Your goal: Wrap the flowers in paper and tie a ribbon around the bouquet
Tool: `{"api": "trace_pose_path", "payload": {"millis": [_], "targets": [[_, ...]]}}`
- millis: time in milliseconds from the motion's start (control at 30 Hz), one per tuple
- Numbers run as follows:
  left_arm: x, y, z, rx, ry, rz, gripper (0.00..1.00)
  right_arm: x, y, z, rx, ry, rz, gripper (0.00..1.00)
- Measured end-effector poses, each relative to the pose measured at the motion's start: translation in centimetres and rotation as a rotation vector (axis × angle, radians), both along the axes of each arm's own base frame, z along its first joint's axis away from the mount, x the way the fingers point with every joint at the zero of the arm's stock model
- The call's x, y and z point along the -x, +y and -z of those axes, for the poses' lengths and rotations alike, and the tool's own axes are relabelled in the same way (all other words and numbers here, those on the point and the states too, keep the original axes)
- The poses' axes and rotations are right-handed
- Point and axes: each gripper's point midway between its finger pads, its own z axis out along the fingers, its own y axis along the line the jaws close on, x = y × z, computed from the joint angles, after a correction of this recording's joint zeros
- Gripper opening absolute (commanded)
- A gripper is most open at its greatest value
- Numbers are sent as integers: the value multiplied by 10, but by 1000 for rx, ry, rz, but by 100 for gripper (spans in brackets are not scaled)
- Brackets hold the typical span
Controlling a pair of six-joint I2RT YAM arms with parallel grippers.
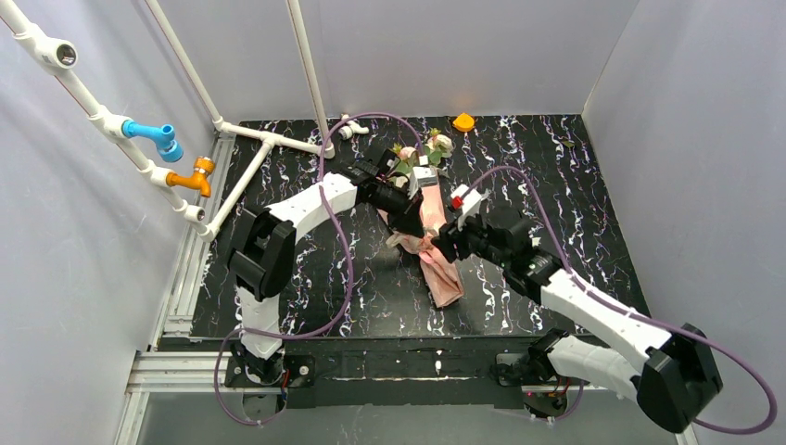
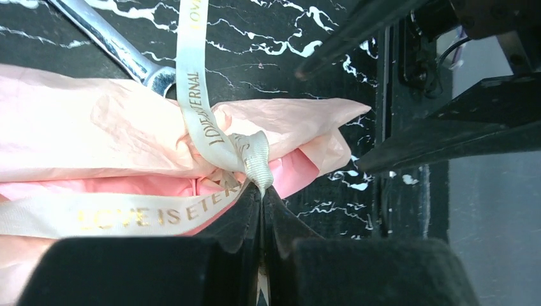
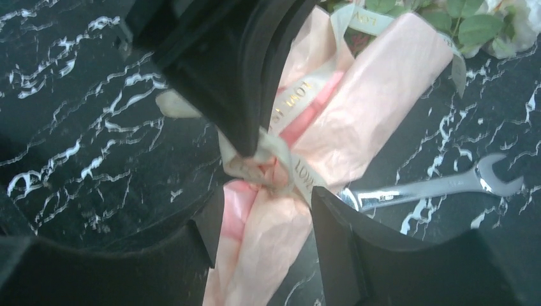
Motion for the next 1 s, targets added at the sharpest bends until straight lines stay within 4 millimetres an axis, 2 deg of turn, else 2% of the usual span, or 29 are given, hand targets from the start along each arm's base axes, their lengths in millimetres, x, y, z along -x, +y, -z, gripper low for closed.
{"api": "trace_pose_path", "payload": {"millis": [100,300,467,600,800,900,1000], "targets": [[0,0,4,-25,99,-34,0,14,-8,8,-34,-16,-8,55],[-10,-6,8,-74,304,-106,0,37,-15,39,-93,-10,-34,49],[0,-1,15,-111,465,-144,0,46,-14,60,-167,-16,-43,43],[7,-2,11,-110,539,-148,0,48,-6,63,-213,-31,-60,41],[7,-9,-5,-61,643,-162,0,53,14,54,-267,-105,-105,40],[5,-11,-11,-40,690,-174,0,49,15,53,-279,-130,-84,40],[7,-14,-7,-24,741,-188,0,40,12,55,-276,-145,-41,39]]}}
